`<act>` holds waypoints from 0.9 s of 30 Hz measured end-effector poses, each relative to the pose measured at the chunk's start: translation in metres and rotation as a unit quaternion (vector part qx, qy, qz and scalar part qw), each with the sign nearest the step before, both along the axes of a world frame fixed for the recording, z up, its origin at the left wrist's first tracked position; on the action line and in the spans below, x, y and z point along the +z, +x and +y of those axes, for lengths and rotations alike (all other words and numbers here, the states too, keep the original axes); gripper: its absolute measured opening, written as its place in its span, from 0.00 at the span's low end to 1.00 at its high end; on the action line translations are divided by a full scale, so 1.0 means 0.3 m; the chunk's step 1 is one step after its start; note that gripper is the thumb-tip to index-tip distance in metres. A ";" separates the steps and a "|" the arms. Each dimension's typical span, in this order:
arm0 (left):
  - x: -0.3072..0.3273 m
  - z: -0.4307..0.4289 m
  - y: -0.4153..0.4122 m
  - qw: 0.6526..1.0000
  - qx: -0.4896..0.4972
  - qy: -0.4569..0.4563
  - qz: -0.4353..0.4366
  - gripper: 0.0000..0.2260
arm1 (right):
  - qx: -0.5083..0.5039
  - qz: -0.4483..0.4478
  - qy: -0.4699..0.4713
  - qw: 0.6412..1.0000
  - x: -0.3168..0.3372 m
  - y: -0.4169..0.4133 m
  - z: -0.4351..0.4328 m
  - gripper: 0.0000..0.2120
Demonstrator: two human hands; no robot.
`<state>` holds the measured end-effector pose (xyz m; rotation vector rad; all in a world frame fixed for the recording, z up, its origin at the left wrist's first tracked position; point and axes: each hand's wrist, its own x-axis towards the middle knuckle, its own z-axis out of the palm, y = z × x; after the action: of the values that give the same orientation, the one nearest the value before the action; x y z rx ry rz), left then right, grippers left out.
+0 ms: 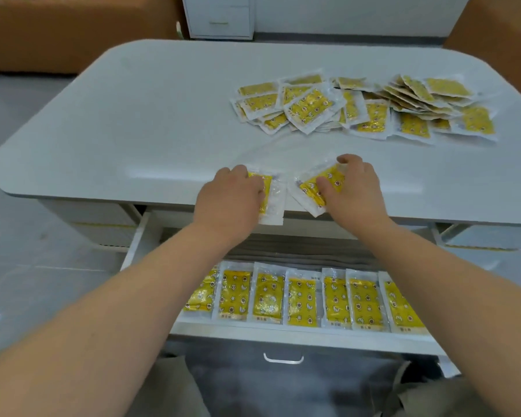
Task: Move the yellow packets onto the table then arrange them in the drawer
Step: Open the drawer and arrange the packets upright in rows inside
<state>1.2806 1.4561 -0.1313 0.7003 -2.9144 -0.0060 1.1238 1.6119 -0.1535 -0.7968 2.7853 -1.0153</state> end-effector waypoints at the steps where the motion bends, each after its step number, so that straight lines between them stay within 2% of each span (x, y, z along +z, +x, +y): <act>1: 0.004 -0.012 -0.006 0.999 0.006 0.032 0.017 0.10 | -0.004 -0.021 -0.014 1.000 0.010 0.000 0.003 0.30; 4: 0.013 -0.044 -0.021 0.990 0.010 0.135 0.039 0.16 | -0.029 -0.063 -0.050 0.996 0.044 0.008 0.018 0.38; 7: 0.024 -0.067 -0.037 0.985 0.006 0.166 -0.041 0.29 | -0.030 -0.073 -0.032 0.996 0.080 0.020 0.048 0.41; 9: 0.032 -0.077 -0.045 0.982 0.010 0.168 -0.084 0.32 | -0.010 -0.078 -0.023 0.997 0.111 0.036 0.066 0.37; 12: 0.046 -0.085 -0.050 0.982 0.005 0.166 -0.093 0.35 | 0.008 -0.108 -0.018 0.994 0.163 0.042 0.084 0.21; 14: 0.055 -0.082 -0.047 0.981 0.017 0.169 -0.095 0.35 | 0.018 -0.148 -0.030 0.988 0.188 0.048 0.093 0.14; 16: 0.062 -0.082 -0.047 0.976 0.037 0.193 -0.088 0.33 | 0.033 -0.184 -0.039 0.982 0.203 0.063 0.097 0.12; 20: 0.066 -0.069 -0.025 0.966 0.038 0.251 -0.040 0.18 | 0.088 -0.241 -0.033 0.966 0.210 0.099 0.101 0.11; 22: 0.074 -0.062 -0.009 0.966 0.012 0.254 -0.049 0.13 | 0.128 -0.244 0.000 0.961 0.218 0.113 0.107 0.11; 24: 0.098 -0.057 0.012 0.960 -0.008 0.273 -0.063 0.11 | 0.171 -0.289 0.011 0.942 0.227 0.127 0.116 0.10; 27: 0.132 -0.075 0.063 0.938 -0.015 0.323 -0.124 0.09 | 0.223 -0.303 0.065 0.924 0.213 0.153 0.116 0.08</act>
<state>1.2997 1.4336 -0.0919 0.7801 -3.1580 -0.9846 1.1696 1.6468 -0.0894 -0.8600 2.0021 -0.8018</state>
